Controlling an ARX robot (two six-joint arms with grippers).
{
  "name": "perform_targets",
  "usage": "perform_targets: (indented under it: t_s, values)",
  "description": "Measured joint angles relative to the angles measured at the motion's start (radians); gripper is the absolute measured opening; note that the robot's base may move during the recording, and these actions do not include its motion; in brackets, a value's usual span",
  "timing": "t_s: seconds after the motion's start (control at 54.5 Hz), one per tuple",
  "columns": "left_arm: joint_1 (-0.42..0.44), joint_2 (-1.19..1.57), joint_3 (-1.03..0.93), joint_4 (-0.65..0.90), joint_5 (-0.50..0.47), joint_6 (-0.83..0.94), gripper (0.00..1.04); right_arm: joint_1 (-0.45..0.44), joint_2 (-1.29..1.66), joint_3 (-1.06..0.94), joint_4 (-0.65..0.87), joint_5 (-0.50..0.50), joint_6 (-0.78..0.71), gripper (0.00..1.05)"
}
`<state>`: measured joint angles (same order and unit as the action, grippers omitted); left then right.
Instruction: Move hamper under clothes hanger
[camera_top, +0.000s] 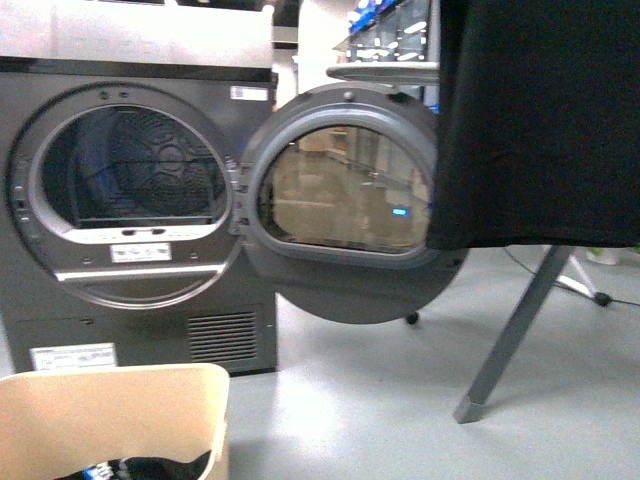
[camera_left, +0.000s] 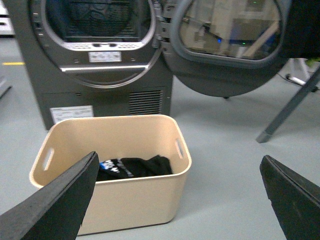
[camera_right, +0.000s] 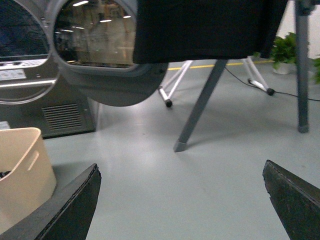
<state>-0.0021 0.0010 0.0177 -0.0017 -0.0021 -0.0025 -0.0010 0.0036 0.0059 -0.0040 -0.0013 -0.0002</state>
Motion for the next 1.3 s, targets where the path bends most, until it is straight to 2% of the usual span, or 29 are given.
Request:
perform_targets:
  t_s: [0.972, 0.99, 1.009, 1.027, 1.064, 1.119, 1.174, 1.247, 1.302]
  values:
    - [0.001, -0.001, 0.0, 0.0, 0.002, 0.0, 0.98, 0.001, 0.0, 0.0, 0.0, 0.0, 0.0, 0.97]
    - [-0.006, 0.008, 0.003, -0.013, -0.019, -0.008, 0.98, 0.001, 0.0, 0.0, 0.0, 0.0, 0.0, 0.97]
    - [-0.029, 0.045, 0.034, -0.09, -0.088, -0.046, 0.98, 0.005, 0.006, 0.001, -0.008, 0.019, 0.011, 0.97]
    - [-0.056, 0.12, 0.074, -0.171, -0.184, -0.093, 0.98, 0.013, 0.031, 0.021, -0.06, 0.078, 0.038, 0.97]
    - [-0.071, 0.241, 0.116, -0.204, -0.261, -0.15, 0.98, 0.012, 0.113, 0.048, -0.078, 0.131, 0.095, 0.97]
    - [-0.064, 0.386, 0.15, -0.149, -0.29, -0.174, 0.98, -0.007, 0.252, 0.064, -0.003, 0.133, 0.168, 0.97]
    - [-0.037, 0.552, 0.196, -0.021, -0.275, -0.172, 0.98, -0.01, 0.444, 0.088, 0.148, 0.112, 0.211, 0.97]
    - [0.019, 0.809, 0.306, 0.167, -0.212, -0.145, 0.98, 0.018, 0.753, 0.174, 0.374, 0.065, 0.246, 0.97]
    - [0.061, 1.033, 0.428, 0.286, -0.169, -0.099, 0.98, 0.041, 1.007, 0.28, 0.484, 0.039, 0.252, 0.97]
